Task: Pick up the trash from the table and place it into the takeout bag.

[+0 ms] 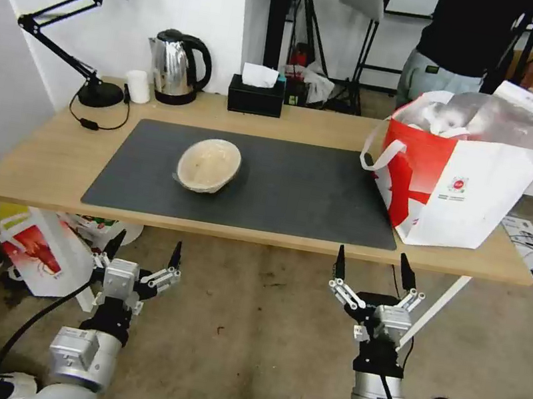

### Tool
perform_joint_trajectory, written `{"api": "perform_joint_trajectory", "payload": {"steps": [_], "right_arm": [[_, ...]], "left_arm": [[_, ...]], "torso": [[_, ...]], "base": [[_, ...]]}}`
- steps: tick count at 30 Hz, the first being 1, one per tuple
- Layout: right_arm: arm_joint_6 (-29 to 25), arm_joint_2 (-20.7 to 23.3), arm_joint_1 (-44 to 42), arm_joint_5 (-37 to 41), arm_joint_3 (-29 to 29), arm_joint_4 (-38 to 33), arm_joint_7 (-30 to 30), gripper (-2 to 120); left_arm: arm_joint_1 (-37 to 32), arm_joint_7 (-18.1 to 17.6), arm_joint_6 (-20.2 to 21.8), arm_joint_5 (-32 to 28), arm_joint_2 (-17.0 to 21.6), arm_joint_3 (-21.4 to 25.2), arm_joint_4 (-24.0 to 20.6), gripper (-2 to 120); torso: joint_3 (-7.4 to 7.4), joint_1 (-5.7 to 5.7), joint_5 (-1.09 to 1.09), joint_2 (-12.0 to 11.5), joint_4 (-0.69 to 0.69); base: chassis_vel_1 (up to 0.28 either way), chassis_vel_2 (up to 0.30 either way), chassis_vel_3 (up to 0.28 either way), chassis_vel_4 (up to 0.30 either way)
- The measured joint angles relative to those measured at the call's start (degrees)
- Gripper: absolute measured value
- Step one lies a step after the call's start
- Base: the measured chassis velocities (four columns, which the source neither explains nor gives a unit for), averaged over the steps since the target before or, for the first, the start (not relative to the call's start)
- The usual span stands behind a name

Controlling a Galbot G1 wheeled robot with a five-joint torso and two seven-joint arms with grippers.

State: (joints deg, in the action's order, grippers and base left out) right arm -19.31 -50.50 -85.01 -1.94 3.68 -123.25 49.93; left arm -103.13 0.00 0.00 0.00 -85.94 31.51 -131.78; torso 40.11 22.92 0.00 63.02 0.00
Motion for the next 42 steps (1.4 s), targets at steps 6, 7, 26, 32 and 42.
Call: {"api": "perform_joint_trajectory", "payload": {"steps": [6, 7, 26, 32, 42], "right_arm": [[0.2, -1.1, -0.6, -1.0, 1.5, 0.0, 1.8, 100], [0.3, -1.3, -1.2, -1.4, 1.8, 0.0, 2.1, 100], [1.3, -3.4, -4.5, -2.4, 3.9, 1.4, 4.4, 100], [1.3, -3.5, -4.5, -2.3, 3.9, 1.8, 4.4, 100], [1.3, -3.3, -4.2, -2.3, 4.1, 2.4, 4.4, 100]], "left_arm": [[0.0, 0.0, 0.0, 0.0, 0.0, 0.0, 0.0, 100], [0.0, 0.0, 0.0, 0.0, 0.0, 0.0, 0.0, 100], [0.0, 0.0, 0.0, 0.0, 0.0, 0.0, 0.0, 100], [0.0, 0.0, 0.0, 0.0, 0.0, 0.0, 0.0, 100], [0.0, 0.0, 0.0, 0.0, 0.0, 0.0, 0.0, 100]], "torso": [[0.0, 0.01, 0.0, 0.0, 0.01], [0.0, 0.0, 0.0, 0.0, 0.01], [0.0, 0.0, 0.0, 0.0, 0.0], [0.0, 0.0, 0.0, 0.0, 0.0], [0.0, 0.0, 0.0, 0.0, 0.0]], "base": [[0.0, 0.0, 0.0, 0.0], [0.0, 0.0, 0.0, 0.0], [0.0, 0.0, 0.0, 0.0], [0.0, 0.0, 0.0, 0.0], [0.0, 0.0, 0.0, 0.0]]}}
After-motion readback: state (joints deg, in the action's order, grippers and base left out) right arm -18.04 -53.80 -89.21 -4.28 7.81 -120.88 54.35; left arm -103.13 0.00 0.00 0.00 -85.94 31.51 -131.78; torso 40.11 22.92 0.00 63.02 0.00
